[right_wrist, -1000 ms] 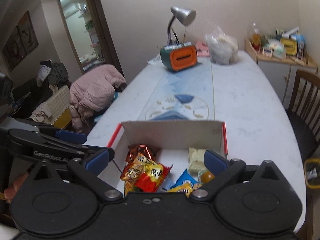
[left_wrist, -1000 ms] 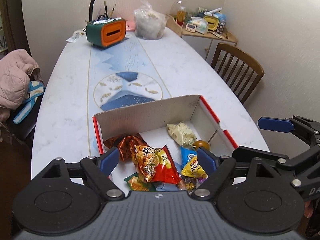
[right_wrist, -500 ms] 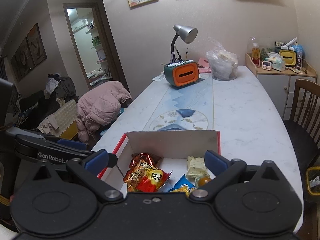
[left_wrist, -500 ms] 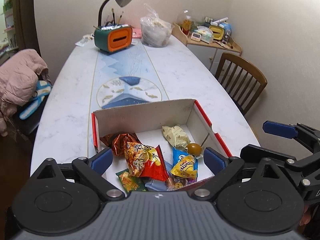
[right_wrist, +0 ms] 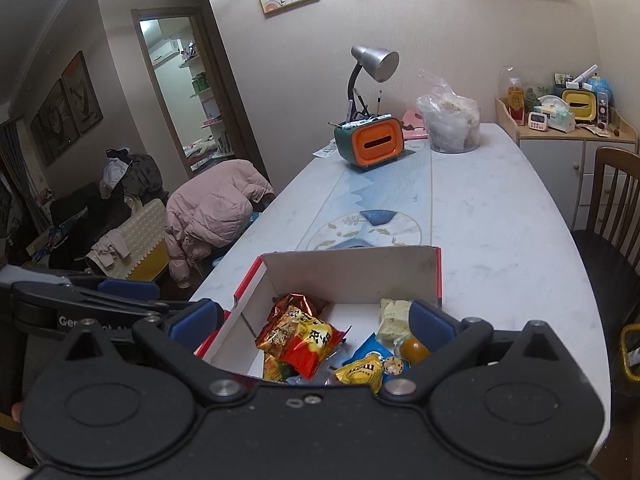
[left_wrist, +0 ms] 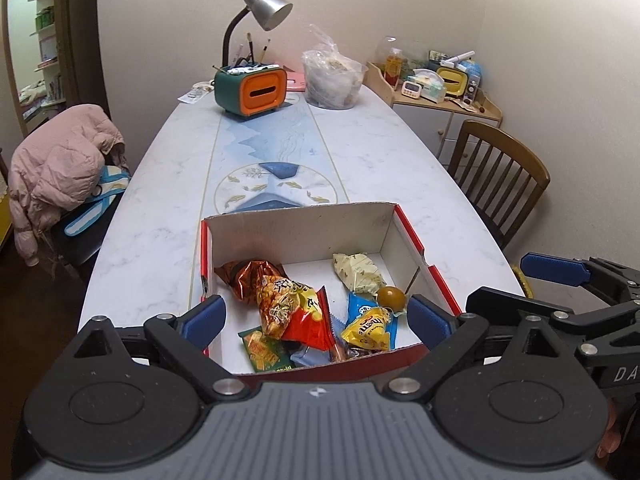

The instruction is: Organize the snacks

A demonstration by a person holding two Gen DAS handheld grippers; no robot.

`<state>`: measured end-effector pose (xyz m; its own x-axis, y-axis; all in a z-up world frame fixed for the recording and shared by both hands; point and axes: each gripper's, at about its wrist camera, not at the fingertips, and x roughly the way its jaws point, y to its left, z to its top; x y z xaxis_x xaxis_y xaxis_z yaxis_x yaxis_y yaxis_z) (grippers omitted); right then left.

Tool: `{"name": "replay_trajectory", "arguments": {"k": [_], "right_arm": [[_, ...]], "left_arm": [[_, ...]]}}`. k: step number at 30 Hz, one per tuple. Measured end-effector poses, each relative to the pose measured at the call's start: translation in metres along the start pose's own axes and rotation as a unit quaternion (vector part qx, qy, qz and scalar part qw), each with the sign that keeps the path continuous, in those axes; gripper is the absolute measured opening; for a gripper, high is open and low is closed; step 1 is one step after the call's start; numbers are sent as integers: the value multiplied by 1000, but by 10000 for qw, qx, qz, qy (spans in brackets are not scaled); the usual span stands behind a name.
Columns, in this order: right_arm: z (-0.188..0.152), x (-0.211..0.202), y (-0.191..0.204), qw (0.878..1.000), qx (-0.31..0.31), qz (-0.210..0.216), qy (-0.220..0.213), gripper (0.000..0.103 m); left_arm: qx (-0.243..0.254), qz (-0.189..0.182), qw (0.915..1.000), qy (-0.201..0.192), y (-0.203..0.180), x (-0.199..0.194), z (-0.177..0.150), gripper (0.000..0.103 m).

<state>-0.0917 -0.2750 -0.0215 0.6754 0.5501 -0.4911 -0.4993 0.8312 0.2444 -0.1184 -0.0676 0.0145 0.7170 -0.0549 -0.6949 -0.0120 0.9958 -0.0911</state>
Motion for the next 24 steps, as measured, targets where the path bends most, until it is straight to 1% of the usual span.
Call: {"name": "replay_trajectory", "arguments": {"k": [8, 14, 24], "right_arm": [[-3, -2, 2, 10000, -56, -14, 23, 103], [-4, -2, 2, 10000, -20, -71, 29, 103], [-4, -2, 1, 9999, 5, -135, 35, 103]], "left_arm": [[-149, 83, 9999, -2, -1, -3, -3, 98], [-175, 108, 9998, 43, -1, -2, -5, 98], [-224, 179, 9996, -4, 1, -3, -5, 98]]}}
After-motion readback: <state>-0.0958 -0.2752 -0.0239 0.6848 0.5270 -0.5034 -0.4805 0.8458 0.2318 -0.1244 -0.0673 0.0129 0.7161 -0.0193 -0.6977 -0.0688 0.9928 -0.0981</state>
